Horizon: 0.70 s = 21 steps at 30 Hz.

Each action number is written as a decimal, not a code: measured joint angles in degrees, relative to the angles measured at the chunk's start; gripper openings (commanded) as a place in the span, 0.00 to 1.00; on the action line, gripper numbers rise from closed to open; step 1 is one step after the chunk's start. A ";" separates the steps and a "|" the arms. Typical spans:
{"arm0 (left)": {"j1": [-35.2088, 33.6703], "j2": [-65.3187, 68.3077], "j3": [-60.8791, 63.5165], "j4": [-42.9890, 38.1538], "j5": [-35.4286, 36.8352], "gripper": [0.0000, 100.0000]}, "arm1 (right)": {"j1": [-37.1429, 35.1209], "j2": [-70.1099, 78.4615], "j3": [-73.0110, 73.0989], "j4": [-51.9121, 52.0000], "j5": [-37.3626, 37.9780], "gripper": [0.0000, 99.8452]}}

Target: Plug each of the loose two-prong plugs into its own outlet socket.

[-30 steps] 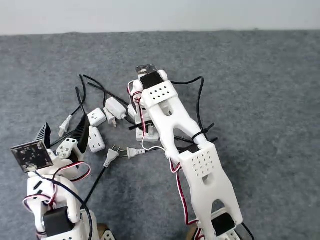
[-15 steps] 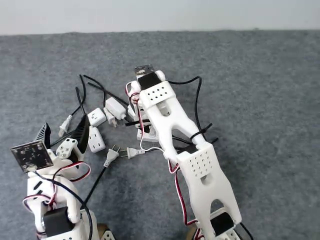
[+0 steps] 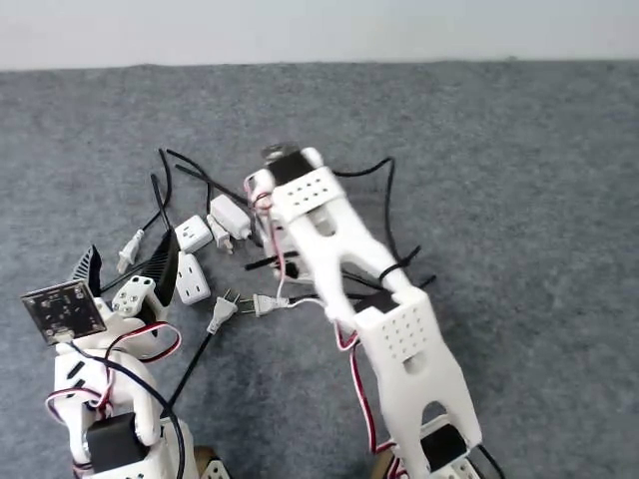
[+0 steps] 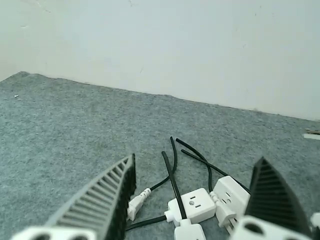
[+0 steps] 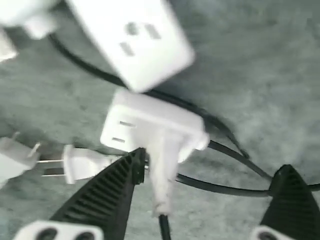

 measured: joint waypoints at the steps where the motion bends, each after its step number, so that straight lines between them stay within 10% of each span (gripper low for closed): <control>1: 0.00 0.00 0.00 0.00 0.00 0.36 | 1.23 -0.26 0.44 0.00 0.00 0.38; 21: 0.00 0.00 0.00 0.00 0.00 0.36 | 42.64 -0.35 0.97 0.00 15.65 0.38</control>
